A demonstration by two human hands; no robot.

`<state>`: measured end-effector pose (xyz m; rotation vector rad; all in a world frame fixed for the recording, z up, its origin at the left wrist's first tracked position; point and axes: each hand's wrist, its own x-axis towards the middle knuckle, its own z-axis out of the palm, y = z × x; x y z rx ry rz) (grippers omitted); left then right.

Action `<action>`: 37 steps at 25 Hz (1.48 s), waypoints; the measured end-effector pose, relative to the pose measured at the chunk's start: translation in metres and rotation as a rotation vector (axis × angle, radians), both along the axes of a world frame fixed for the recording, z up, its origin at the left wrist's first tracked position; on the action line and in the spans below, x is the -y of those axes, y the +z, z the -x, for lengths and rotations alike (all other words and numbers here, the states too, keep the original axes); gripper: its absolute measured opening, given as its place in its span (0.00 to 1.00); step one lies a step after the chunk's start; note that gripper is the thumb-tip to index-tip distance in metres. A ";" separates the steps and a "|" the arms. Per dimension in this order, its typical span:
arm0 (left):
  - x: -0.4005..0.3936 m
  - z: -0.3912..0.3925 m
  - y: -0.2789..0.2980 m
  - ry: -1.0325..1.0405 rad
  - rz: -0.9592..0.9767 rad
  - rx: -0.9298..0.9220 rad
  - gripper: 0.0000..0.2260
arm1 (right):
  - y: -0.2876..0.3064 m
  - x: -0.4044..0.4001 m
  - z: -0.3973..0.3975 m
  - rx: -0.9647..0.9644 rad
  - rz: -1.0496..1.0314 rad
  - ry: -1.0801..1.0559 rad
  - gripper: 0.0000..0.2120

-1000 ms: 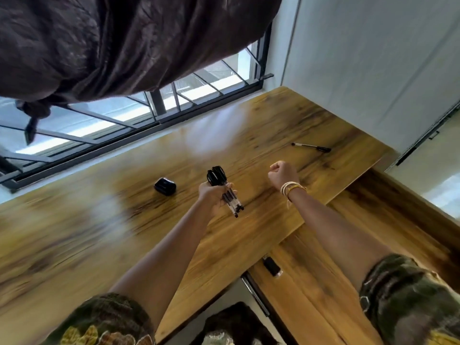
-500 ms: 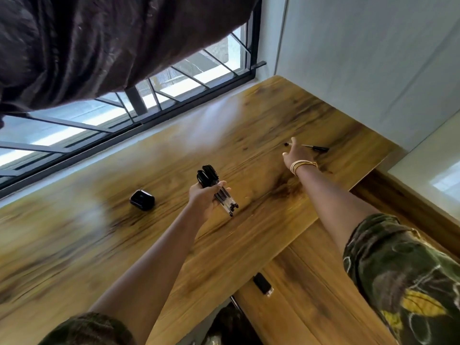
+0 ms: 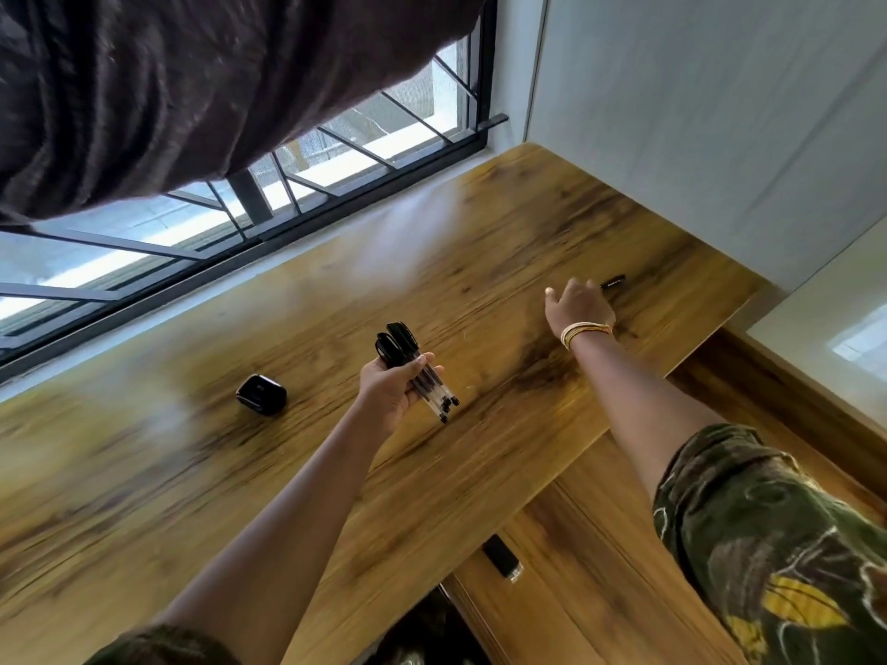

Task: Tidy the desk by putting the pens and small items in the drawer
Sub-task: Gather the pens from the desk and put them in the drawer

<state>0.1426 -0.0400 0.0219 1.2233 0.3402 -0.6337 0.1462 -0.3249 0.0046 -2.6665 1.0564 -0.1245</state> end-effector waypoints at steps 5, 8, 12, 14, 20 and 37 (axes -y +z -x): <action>0.001 0.001 -0.003 0.007 0.003 0.003 0.15 | 0.005 -0.001 0.011 0.048 -0.127 -0.300 0.13; 0.001 0.000 -0.003 0.017 -0.006 -0.021 0.14 | 0.013 -0.014 0.017 0.113 -0.253 -0.351 0.13; -0.003 0.002 0.001 0.028 0.004 -0.033 0.14 | 0.027 -0.065 0.026 0.215 -0.549 -0.160 0.12; -0.010 0.002 0.004 0.026 0.007 -0.019 0.13 | 0.031 -0.108 0.040 0.307 -0.779 0.016 0.08; -0.035 0.001 0.007 0.006 0.002 0.057 0.07 | 0.023 -0.189 0.058 0.351 -0.859 0.267 0.06; -0.081 0.021 0.004 -0.070 -0.219 0.316 0.08 | 0.034 -0.227 0.067 0.206 -0.547 0.453 0.06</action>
